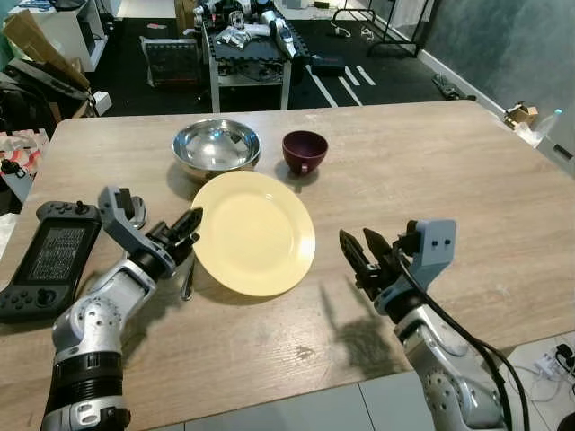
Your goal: Setting the table
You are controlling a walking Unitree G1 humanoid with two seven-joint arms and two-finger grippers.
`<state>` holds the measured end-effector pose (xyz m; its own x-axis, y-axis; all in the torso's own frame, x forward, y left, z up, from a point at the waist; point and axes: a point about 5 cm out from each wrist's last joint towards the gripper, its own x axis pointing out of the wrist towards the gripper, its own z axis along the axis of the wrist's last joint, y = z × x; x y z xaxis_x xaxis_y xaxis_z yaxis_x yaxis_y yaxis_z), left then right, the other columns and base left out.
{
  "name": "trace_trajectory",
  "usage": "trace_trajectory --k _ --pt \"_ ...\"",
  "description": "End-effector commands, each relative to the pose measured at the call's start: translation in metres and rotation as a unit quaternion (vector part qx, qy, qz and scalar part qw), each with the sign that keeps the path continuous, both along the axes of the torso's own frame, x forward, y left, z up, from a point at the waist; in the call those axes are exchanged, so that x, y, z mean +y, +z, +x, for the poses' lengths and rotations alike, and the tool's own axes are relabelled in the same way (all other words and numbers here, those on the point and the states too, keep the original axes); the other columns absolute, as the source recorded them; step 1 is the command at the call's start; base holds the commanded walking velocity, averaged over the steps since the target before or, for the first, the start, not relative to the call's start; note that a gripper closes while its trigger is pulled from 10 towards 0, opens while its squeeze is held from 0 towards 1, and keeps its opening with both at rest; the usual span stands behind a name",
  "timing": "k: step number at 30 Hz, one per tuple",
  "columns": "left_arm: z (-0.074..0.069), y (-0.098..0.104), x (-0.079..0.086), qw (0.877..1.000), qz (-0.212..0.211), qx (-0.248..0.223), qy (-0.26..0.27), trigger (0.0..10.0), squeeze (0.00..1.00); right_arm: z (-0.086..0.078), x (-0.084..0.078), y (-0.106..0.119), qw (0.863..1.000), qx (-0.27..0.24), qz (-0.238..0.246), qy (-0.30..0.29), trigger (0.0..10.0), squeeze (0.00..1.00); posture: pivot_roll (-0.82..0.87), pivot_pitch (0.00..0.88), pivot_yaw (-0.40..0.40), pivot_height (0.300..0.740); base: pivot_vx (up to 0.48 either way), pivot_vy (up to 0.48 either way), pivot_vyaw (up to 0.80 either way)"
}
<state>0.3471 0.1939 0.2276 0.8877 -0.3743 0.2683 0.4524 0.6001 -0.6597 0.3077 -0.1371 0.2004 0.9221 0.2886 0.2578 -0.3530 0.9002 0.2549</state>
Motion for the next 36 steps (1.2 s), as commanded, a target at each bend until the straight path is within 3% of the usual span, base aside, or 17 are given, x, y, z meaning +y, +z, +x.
trace_trajectory --k 1,2,3,5,7,8,9,17,18,19,20,26,28,32,36 --pt "-0.005 0.006 0.000 0.999 -0.021 -0.023 -0.012 2.4 0.00 0.002 -0.009 -0.007 0.998 0.031 0.057 -0.011 10.0 0.00 0.06 0.206 0.021 0.740 0.000 0.000 0.00" --pt "-0.007 0.011 0.002 0.999 -0.025 -0.034 -0.012 10.0 0.00 0.003 -0.013 -0.008 0.993 0.041 0.108 -0.010 10.0 0.00 0.06 0.203 0.020 0.740 0.000 0.000 0.00" --pt "-0.007 0.011 0.002 0.999 -0.025 -0.034 -0.012 10.0 0.00 0.003 -0.013 -0.008 0.993 0.041 0.108 -0.010 10.0 0.00 0.06 0.203 0.020 0.740 0.000 0.000 0.00" --pt "-0.013 0.023 0.003 0.996 -0.032 -0.076 -0.021 10.0 0.00 0.003 -0.021 -0.009 0.972 0.058 0.229 0.009 10.0 0.00 0.06 0.201 0.020 0.740 0.000 0.000 0.00" --pt "-0.021 0.035 0.004 0.992 -0.039 -0.114 -0.036 10.0 0.00 0.000 -0.024 -0.007 0.942 0.059 0.329 0.044 10.0 0.51 0.06 0.201 0.020 0.740 0.000 0.000 0.00" --pt "-0.023 0.040 0.004 0.990 -0.040 -0.127 -0.041 10.0 0.00 -0.001 -0.025 -0.005 0.930 0.054 0.360 0.059 10.0 0.90 0.06 0.201 0.020 0.740 0.000 0.000 0.00" --pt "-0.028 0.047 0.004 0.987 -0.044 -0.147 -0.050 10.0 0.00 -0.004 -0.024 -0.001 0.910 0.045 0.401 0.092 10.0 1.00 0.06 0.201 0.020 0.740 0.000 0.000 0.00" --pt "-0.037 0.070 -0.006 0.978 -0.054 -0.186 -0.079 10.0 0.00 -0.014 -0.012 0.011 0.877 0.029 0.443 0.184 10.0 1.00 0.07 0.196 0.019 0.740 0.000 0.000 0.00" --pt "-0.037 0.071 -0.008 0.978 -0.055 -0.186 -0.081 10.0 0.00 -0.015 -0.009 0.013 0.872 0.024 0.447 0.197 10.0 0.39 0.07 0.194 0.021 0.740 0.000 0.000 0.00" --pt "-0.037 0.071 -0.008 0.978 -0.055 -0.186 -0.081 10.0 0.00 -0.015 -0.009 0.013 0.872 0.024 0.447 0.197 10.0 0.39 0.07 0.194 0.021 0.740 0.000 0.000 0.00" --pt "-0.036 0.071 -0.009 0.978 -0.055 -0.185 -0.081 10.0 0.00 -0.016 -0.008 0.015 0.868 0.022 0.451 0.206 10.0 0.00 0.07 0.194 0.021 0.740 0.000 0.000 0.00" --pt "-0.036 0.071 -0.014 0.977 -0.065 -0.182 -0.092 10.0 0.00 -0.026 0.010 0.028 0.853 0.021 0.445 0.272 10.0 0.00 0.07 0.194 0.024 0.740 0.000 0.000 0.00" --pt "-0.037 0.070 -0.023 0.975 -0.077 -0.176 -0.110 10.0 0.00 -0.034 0.023 0.033 0.844 0.025 0.433 0.315 10.0 0.00 0.07 0.192 0.022 0.740 0.000 0.000 0.00" --pt "-0.037 0.069 -0.031 0.974 -0.084 -0.173 -0.122 10.0 0.00 -0.036 0.028 0.035 0.842 0.027 0.427 0.330 10.0 0.00 0.07 0.191 0.022 0.740 0.000 0.000 0.00" --pt "-0.039 0.068 -0.051 0.970 -0.095 -0.163 -0.156 10.0 0.00 -0.036 0.035 0.036 0.844 0.032 0.411 0.344 10.0 0.00 0.07 0.186 0.023 0.740 0.000 0.000 0.00"
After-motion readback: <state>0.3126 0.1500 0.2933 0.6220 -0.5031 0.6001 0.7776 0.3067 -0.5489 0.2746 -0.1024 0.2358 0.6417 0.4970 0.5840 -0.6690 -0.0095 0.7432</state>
